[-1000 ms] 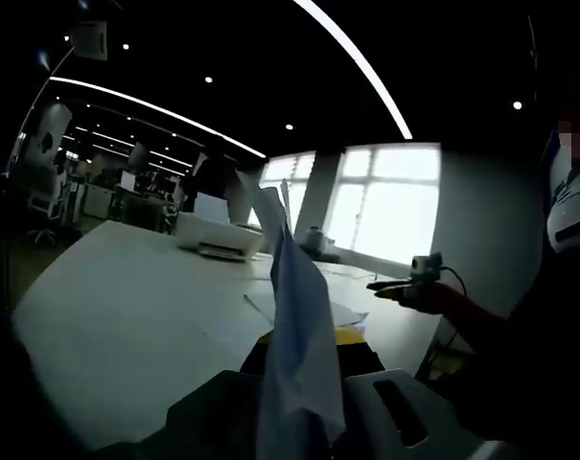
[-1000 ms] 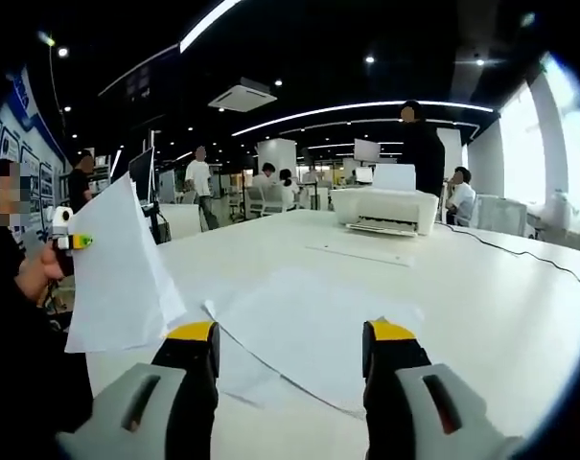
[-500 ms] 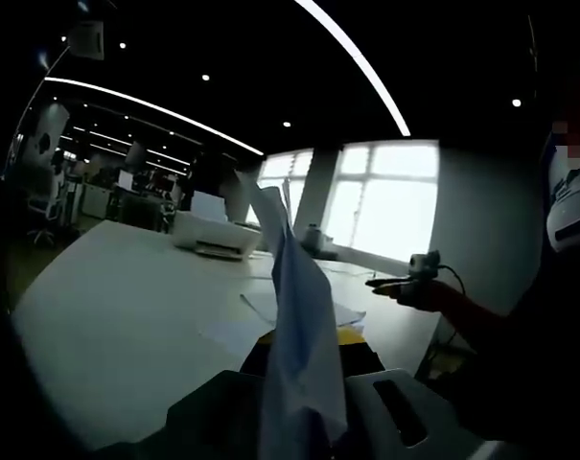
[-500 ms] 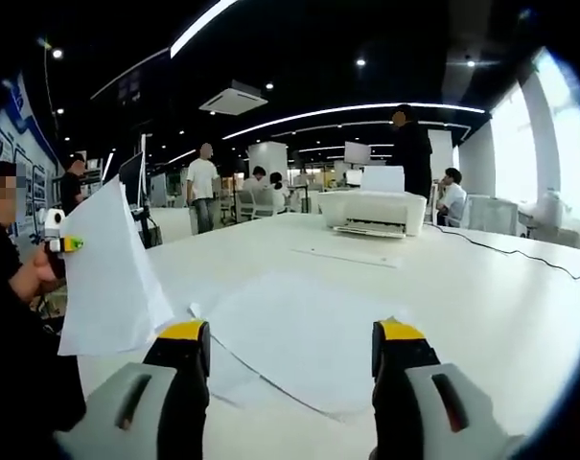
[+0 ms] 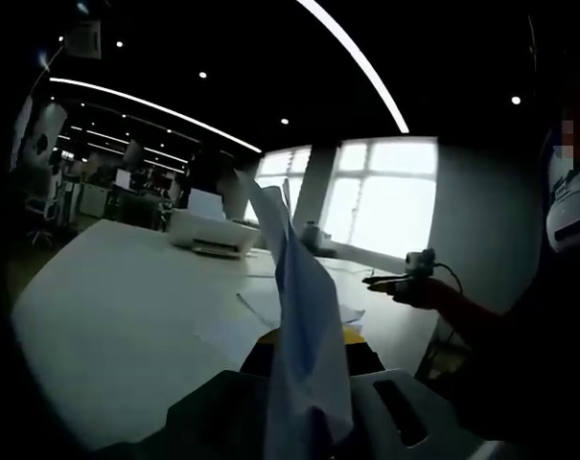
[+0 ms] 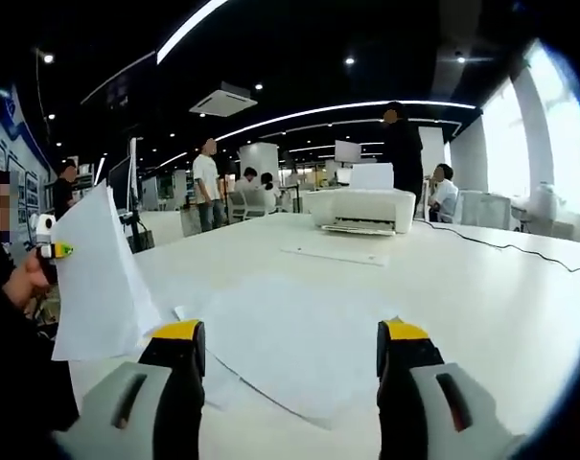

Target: Organize the stack of printing papers by aligning and flattening the scattered papers on the table

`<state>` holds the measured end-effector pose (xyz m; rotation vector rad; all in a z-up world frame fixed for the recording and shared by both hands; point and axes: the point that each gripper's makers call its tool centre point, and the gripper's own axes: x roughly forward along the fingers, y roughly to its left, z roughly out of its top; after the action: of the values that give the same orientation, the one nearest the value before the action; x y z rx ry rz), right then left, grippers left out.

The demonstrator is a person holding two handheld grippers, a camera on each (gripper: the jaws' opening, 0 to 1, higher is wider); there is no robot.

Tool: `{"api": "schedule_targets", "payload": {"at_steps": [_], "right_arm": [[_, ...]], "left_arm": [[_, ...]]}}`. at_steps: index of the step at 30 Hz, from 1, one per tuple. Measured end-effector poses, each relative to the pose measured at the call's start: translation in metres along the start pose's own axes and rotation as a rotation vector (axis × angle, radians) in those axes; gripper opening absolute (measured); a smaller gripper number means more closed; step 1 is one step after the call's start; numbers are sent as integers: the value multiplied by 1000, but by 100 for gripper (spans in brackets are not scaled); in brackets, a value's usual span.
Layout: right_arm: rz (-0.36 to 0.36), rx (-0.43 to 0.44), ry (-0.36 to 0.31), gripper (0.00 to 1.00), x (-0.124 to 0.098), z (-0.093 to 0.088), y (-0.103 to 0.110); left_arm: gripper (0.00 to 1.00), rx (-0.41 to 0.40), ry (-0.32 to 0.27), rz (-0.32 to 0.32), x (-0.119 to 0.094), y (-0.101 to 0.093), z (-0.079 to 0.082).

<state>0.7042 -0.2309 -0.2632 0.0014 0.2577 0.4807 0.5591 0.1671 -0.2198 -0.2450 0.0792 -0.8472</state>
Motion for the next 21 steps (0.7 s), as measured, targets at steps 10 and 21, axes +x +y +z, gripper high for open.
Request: {"api": "schedule_targets", "payload": {"at_steps": [10, 21], "right_arm": [[-4, -22, 6, 68, 10, 7, -4], [-2, -34, 13, 68, 19, 11, -6]], "left_arm": [[6, -6, 0, -1, 1, 1, -2], [6, -8, -3, 4, -2, 3, -2]]}}
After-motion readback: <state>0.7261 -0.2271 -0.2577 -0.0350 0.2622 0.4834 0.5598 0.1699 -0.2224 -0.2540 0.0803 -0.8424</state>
